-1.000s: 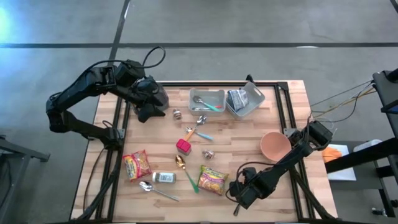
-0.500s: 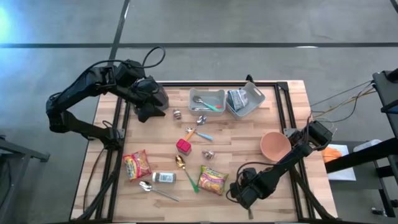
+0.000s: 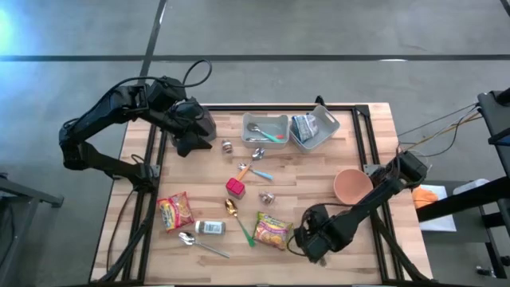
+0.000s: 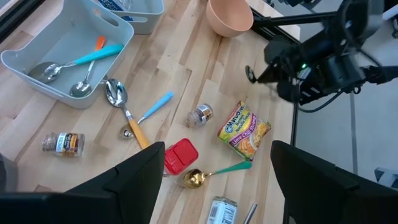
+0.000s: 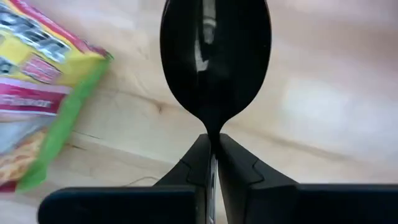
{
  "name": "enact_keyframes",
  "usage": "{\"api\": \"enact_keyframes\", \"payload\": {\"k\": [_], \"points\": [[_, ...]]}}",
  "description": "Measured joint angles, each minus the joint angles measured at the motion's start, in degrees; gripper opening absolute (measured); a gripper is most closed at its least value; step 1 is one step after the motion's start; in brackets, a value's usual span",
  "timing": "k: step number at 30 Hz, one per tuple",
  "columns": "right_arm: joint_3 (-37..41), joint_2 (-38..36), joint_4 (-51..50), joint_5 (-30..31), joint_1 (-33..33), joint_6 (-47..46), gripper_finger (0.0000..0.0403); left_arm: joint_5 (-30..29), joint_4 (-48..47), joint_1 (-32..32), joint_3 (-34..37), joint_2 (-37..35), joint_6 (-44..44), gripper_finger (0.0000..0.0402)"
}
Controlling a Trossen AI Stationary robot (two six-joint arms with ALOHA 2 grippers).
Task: Pick & Place Food Item
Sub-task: Put the black spoon into the left gray bin
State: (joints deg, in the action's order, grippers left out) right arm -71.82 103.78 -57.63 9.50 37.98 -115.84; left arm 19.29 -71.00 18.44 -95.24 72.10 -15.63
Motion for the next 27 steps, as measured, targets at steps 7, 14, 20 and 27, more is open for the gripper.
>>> {"api": "enact_keyframes", "payload": {"k": [7,14,20,27], "points": [[-4.7,-7.5,-9.9,9.8,-9.4,18.5,0.0012,-0.1,1.0,0.1,0.0,0.0,-1.3,0.0296],[-4.3,-17.4,-9.0,16.0,-27.8,49.5,0.0012,-0.2,0.9,0.1,0.0,0.0,-2.9,0.0296],[-6.0,-20.9,1.2,12.9,-46.4,78.7,0.0012,-0.2,0.9,0.1,0.0,0.0,-2.8,0.0296],[-9.1,-17.7,6.8,4.0,-58.1,94.6,0.0012,-0.2,0.9,0.1,0.0,0.0,-2.8,0.0296]]}}
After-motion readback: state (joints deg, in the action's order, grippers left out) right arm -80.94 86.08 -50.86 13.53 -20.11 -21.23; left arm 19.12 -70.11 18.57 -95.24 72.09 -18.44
